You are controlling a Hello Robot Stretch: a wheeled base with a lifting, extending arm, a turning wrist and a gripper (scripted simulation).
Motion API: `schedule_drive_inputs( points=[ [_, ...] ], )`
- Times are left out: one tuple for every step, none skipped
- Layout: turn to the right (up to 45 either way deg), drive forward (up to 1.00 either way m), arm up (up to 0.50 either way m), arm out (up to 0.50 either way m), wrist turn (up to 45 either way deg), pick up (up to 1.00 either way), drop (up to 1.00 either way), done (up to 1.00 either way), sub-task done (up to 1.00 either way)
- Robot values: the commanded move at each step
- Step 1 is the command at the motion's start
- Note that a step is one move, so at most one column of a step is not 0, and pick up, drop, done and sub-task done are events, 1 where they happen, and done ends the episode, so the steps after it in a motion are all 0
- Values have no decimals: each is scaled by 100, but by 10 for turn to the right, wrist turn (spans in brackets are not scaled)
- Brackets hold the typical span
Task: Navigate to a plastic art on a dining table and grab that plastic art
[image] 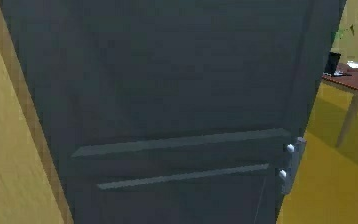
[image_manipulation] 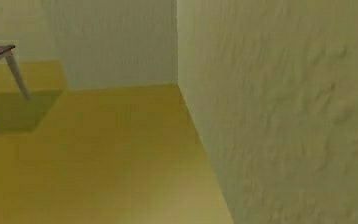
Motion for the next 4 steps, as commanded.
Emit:
schedule_drive_inputs(
  points=[
    [450,0,0,0,0,0,0,0,0],
    [120,0,0,0,0,0,0,0,0],
    [0,100,0,0,0,0,0,0,0],
    [-60,0,0,0,0,0,0,0,0]
  ],
)
